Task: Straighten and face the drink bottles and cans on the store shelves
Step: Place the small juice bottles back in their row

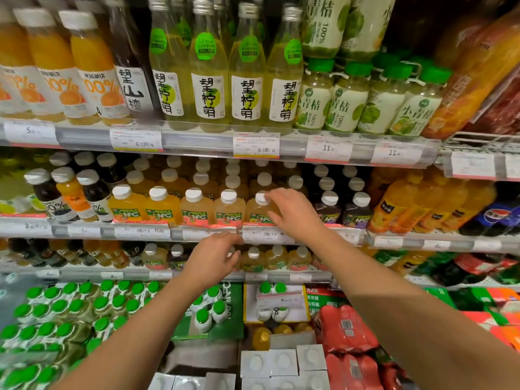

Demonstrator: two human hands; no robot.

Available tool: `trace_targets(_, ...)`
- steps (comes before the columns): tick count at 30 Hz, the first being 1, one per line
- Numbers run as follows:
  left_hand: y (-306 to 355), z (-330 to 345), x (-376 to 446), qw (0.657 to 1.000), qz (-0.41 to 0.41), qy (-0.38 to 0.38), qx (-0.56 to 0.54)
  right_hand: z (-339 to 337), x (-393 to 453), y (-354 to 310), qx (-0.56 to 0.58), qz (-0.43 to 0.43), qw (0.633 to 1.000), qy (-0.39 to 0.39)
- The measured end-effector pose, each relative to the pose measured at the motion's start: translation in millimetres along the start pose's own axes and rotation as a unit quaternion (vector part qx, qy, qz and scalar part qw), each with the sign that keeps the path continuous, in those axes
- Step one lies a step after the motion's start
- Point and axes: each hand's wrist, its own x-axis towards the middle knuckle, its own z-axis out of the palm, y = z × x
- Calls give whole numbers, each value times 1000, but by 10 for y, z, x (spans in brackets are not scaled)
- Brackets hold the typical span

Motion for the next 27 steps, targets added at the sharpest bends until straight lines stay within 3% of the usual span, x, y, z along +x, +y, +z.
trace_targets(2, 98, 59, -34, 999, -14, -38, -3, 87, -355, 19, 44, -33, 997, 63)
trace_targets(4, 183, 147, -67, 997, -18, -77, 2, 197, -701, 59, 85, -28, 994, 55)
trace_targets(6, 259, 262, -86, 993, -19, -114, 5, 291, -976, 143, 129, 29, 989, -64)
trace_targets(9, 374, 474, -135, 988, -16, -153, 9, 520, -1260, 368, 186, 112, 934, -283)
trace_targets(11, 397, 651, -190, 985, -11, -173, 25, 730, -1383, 512, 183, 131, 916, -332)
trace_targets(19, 47, 1058, -185, 956, -32, -279, 90, 1235, -1392, 797, 168, 166, 923, -305)
trace_targets(27, -844, 1558, 160, 976, -39, -197, 89, 1936, -817, 972, 58, 181, 964, -184)
